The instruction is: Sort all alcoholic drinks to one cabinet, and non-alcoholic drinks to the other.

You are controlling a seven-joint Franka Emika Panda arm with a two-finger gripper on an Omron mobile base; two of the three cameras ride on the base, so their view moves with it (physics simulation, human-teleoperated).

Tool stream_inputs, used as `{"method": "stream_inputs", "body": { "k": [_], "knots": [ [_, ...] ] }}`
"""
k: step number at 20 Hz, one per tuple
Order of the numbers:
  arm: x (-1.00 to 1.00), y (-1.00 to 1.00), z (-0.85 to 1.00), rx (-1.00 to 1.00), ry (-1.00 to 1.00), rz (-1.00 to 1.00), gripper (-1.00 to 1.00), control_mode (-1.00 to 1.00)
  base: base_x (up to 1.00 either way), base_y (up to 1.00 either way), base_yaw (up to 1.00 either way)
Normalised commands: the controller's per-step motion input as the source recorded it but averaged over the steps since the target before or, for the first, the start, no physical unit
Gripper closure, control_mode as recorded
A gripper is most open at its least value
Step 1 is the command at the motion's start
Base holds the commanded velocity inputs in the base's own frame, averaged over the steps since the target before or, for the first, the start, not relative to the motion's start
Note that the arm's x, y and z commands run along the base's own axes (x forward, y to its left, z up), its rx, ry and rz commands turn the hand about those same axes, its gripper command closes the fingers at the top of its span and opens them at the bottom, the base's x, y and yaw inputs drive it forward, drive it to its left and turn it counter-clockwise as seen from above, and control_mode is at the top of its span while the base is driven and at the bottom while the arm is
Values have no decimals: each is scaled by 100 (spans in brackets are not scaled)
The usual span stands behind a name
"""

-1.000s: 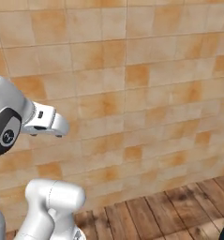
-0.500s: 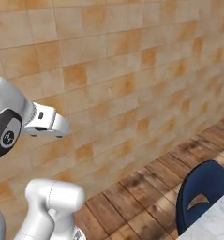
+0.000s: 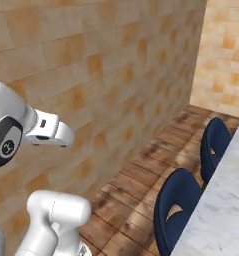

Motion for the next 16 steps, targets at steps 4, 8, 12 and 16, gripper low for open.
{"method": "stream_inputs", "body": {
  "k": [4, 8, 12, 16],
  "knots": [
    [0, 0, 0, 0, 0, 0, -100, 100, 100, 4, -44],
    [0, 0, 0, 0, 0, 0, -100, 100, 100, 31, -39],
    [0, 0, 0, 0, 0, 0, -100, 100, 100, 39, -37],
    [0, 0, 0, 0, 0, 0, -100, 100, 100, 40, -34]
  ]
}}
